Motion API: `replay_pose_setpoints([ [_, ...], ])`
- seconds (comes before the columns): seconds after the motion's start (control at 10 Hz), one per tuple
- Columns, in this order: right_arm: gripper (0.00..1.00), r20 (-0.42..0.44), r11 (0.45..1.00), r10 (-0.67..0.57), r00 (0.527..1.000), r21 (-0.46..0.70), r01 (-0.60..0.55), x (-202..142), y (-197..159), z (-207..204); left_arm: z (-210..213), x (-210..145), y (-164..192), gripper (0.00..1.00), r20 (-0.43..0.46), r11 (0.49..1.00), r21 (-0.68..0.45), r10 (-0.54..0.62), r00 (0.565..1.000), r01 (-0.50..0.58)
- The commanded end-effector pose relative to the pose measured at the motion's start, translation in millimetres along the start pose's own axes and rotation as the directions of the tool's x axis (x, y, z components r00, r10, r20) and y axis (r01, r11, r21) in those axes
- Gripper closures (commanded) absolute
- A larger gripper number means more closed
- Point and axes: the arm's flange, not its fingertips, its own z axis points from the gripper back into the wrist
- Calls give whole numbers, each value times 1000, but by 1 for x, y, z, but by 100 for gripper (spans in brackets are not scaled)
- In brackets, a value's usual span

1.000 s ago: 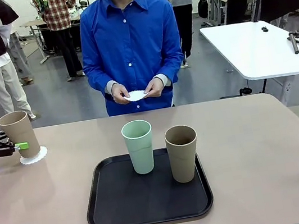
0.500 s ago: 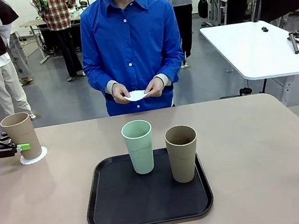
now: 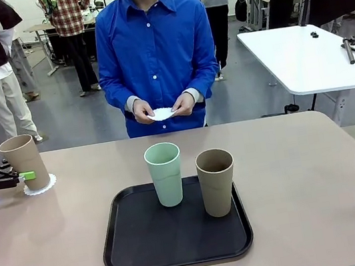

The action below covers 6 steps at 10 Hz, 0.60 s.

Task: Place coasters on the table and set cups on them.
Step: Pick up one Reusable plastic cup and place it on a coaster set by the human.

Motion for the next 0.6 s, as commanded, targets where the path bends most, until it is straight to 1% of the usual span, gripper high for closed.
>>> replay_pose_setpoints([
  [0.0, 0, 4, 1000, 9, 1000, 18, -9, 1, 1, 0, 3, 4, 5, 15, 23, 1000, -6, -4, 1000, 5],
  [0.2, 0, 4, 1000, 9, 1000, 18, -9, 1, 1, 0, 3, 2, 6, 15, 26, 1000, -16, -8, 1000, 8],
  [0.5, 0, 4, 1000, 9, 1000, 18, -9, 1, 1, 0, 0, -2, 6, 15, 5, 1000, -17, -22, 1000, 22],
])
